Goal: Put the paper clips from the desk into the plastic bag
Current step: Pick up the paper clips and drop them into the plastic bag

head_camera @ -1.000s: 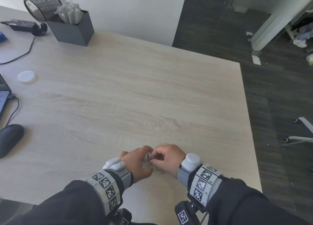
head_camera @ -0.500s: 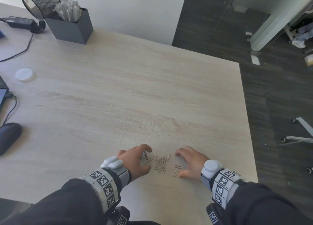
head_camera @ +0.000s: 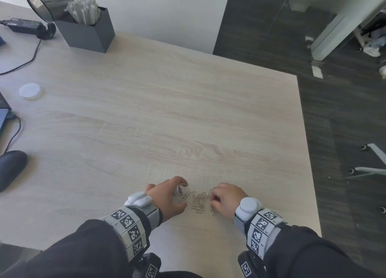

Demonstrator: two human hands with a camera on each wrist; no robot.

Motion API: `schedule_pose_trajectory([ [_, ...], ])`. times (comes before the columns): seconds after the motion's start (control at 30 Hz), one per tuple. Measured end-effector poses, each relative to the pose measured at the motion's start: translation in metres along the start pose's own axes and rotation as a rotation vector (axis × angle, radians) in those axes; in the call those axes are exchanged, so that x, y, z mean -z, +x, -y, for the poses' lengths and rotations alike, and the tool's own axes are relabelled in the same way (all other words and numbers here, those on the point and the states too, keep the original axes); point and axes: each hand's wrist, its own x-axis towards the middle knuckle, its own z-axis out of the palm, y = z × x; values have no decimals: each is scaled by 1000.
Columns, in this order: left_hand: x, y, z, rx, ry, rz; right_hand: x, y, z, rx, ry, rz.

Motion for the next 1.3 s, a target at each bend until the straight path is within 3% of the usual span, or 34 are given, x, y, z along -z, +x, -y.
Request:
schedule_pose_trajectory([
  [0.13,0,0,0,-1,11,1,0,3,7,3,68,-52],
  [0.37,2,-1,0,-4,18,-7,1,-7,4,99,0,55],
  [0.8,-3,3,13,51,18,34,-5,3,5,-15,161,-273],
  [0.97,-2,2,9,30,33,17,-8,-5,7,82,-9,-147],
  [1.3,-6,4,17,61,19,49,-19,-1,29,30,-51,-114],
])
